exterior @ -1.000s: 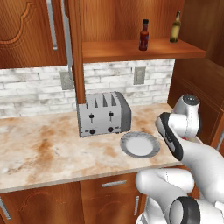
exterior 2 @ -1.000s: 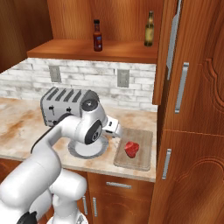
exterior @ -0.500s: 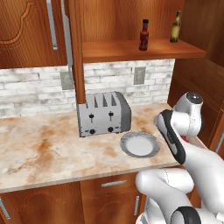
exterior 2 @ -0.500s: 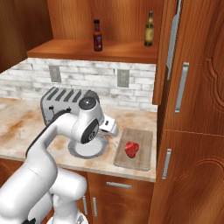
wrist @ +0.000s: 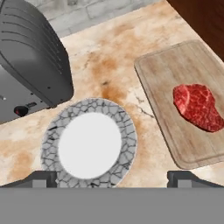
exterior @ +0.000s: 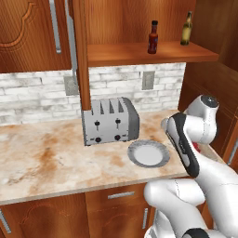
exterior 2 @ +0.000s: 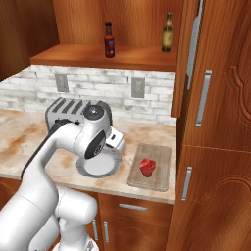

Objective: Pick the steak from the plate and place it on the cutting board. Then pick the condiment bottle from the cabinet and place it next to the cutting board.

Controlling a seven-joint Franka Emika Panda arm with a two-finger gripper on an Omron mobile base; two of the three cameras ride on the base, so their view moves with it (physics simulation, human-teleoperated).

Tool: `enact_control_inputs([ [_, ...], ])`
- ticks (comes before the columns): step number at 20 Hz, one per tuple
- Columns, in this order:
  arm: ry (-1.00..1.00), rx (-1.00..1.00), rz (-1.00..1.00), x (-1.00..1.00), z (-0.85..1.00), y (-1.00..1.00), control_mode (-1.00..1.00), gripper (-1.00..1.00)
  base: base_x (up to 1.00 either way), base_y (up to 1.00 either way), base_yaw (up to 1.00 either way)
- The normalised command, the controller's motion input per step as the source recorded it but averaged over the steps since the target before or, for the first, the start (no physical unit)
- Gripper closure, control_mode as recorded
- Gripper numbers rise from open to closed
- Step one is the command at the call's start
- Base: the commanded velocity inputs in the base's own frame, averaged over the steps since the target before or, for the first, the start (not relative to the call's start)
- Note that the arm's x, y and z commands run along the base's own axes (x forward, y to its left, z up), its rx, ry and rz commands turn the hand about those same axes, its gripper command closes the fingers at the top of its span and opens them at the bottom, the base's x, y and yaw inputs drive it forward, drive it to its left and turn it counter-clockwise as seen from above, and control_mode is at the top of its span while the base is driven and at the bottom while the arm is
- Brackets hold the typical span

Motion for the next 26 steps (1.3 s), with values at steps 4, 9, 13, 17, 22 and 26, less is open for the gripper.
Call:
enact_control_inputs([
  [4,0.0,0.12,-0.12,-0.19,0.08,0.26,-1.0,-1.0,0.0,0.0,0.0],
  [9,0.0,0.17,-0.13,-0.2,0.01,0.22,-1.0,-1.0,0.0,0.0,0.0],
  [13,0.0,0.21,-0.12,-0.15,0.0,0.26,-1.0,-1.0,0.0,0.0,0.0],
  [17,0.0,0.23,-0.07,-0.02,0.0,0.4,-1.0,-1.0,0.0,0.0,0.0],
  [22,0.0,0.24,-0.04,0.0,0.0,0.48,-1.0,-1.0,0.0,0.0,0.0],
  [26,0.0,0.26,-0.05,0.0,0.0,0.42,-1.0,-1.0,0.0,0.0,0.0],
])
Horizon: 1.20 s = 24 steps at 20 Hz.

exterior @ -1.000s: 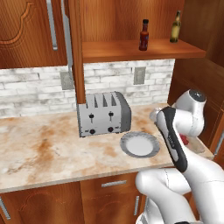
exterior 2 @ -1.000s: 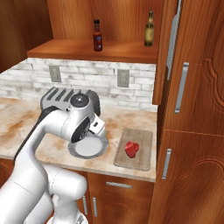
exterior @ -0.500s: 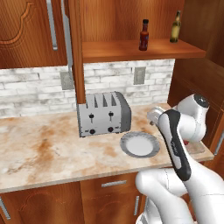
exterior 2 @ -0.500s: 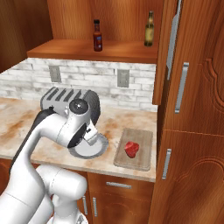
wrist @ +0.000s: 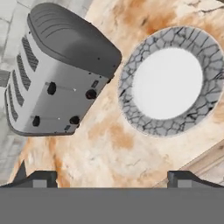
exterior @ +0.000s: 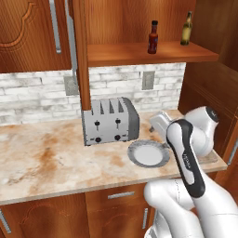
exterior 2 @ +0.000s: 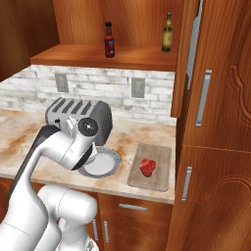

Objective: Pick the steak from the plate and place it on the cutting board. Then pick the condiment bottle from the cabinet and place it next to the cutting board.

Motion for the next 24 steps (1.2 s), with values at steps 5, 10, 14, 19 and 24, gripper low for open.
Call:
enact_control_inputs([
  [5,0.05,0.32,-0.12,0.0,-0.09,0.18,-1.0,-1.0,0.0,0.0,0.0],
  [10,0.12,0.36,-0.17,0.0,-0.08,0.08,-1.0,-1.0,0.0,0.0,0.0],
  [14,0.21,0.38,-0.17,0.03,-0.17,0.16,-1.0,-1.0,0.0,0.0,0.0],
  [19,0.17,0.38,-0.12,0.13,-0.06,0.3,-1.0,-1.0,0.0,0.0,0.0],
  [24,0.1,0.36,-0.1,0.21,0.0,0.18,-1.0,-1.0,0.0,0.0,0.0],
])
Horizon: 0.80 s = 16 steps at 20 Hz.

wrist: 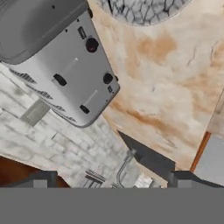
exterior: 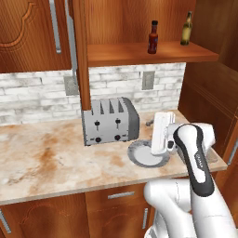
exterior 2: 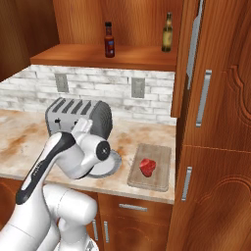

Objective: Pick the steak from the plate and place it on the cutting board. Then pick the condiment bottle from the cabinet and place it next to the cutting board.

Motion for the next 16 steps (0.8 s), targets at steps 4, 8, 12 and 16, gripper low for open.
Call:
enact_control_inputs([
  [4,0.01,0.25,-0.1,0.29,0.0,0.03,-1.0,-1.0,0.0,0.0,0.0],
  [8,0.02,0.12,-0.07,0.24,0.0,0.0,-1.0,-1.0,0.0,0.0,0.0],
  [12,0.05,0.02,0.0,0.07,0.0,0.0,-1.0,-1.0,0.0,0.0,0.0],
  [16,0.1,0.01,0.0,0.0,0.14,0.0,-1.0,-1.0,0.0,0.0,0.0],
])
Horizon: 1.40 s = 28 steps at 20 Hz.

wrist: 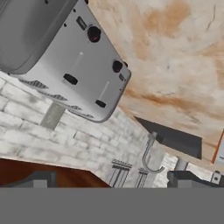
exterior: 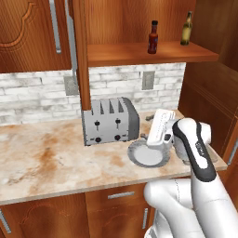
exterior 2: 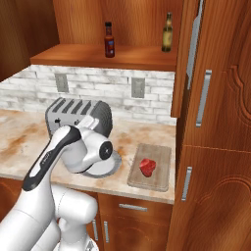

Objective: Pick the steak from the plate and place it on the cutting board. Then pick the condiment bottle from the cabinet and place it next to the cutting board.

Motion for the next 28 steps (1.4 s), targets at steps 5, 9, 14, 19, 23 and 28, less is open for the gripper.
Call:
enact_control_inputs([
  [5,0.08,0.08,0.0,0.0,0.39,0.0,-1.0,-1.0,0.0,0.0,0.0],
  [9,0.03,0.13,-0.02,0.0,0.31,0.02,-1.0,-1.0,0.0,0.0,0.0],
  [14,0.0,0.13,-0.04,0.0,0.23,0.06,-1.0,-1.0,0.0,0.0,0.0],
  [19,0.0,0.1,-0.09,0.0,0.29,0.05,-1.0,-1.0,0.0,0.0,0.0],
  [23,0.02,0.11,-0.07,0.0,0.4,0.0,-1.0,-1.0,0.0,0.0,0.0],
  [28,0.05,0.12,-0.06,0.0,0.46,0.0,-1.0,-1.0,0.0,0.0,0.0],
])
